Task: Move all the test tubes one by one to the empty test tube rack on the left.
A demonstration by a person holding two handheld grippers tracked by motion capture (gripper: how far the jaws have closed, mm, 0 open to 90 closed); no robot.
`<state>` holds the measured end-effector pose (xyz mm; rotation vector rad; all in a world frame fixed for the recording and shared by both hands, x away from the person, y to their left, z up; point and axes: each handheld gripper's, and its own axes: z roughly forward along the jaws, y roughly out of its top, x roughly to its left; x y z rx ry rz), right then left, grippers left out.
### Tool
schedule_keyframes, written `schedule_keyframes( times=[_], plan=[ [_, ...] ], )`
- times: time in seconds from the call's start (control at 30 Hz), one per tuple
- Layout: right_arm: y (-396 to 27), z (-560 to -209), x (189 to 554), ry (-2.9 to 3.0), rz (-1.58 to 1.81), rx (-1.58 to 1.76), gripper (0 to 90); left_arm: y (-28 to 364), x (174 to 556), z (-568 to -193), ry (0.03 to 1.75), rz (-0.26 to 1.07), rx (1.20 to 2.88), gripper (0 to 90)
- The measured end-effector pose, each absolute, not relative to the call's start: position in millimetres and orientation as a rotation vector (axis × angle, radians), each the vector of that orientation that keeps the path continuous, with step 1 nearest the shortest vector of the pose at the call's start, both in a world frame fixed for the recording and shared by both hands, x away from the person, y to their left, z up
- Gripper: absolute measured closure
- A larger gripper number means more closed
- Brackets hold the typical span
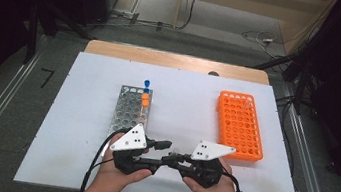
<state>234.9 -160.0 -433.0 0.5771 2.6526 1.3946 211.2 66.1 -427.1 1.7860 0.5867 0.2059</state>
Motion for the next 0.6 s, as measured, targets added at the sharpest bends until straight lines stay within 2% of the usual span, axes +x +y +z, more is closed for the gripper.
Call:
schedule_keyframes(
  times=[0.13, 0.33, 0.6],
  plan=[
    [-157.4, -432.3, 233.2, 2.67, 1.393, 0.56, 73.9, 64.4, 211.4, -427.8, 0.577, 0.198, 1.793, 65.1],
    [-156.7, -432.4, 233.2, 2.68, 1.387, 0.563, 73.9, 62.4, 210.8, -428.4, 0.56, 0.198, 1.802, 72.2],
    [-156.9, -433.3, 234.9, 2.693, 1.391, 0.572, 73.7, 61.9, 209.9, -428.7, 0.552, 0.241, 1.809, 75.3]
  ],
)
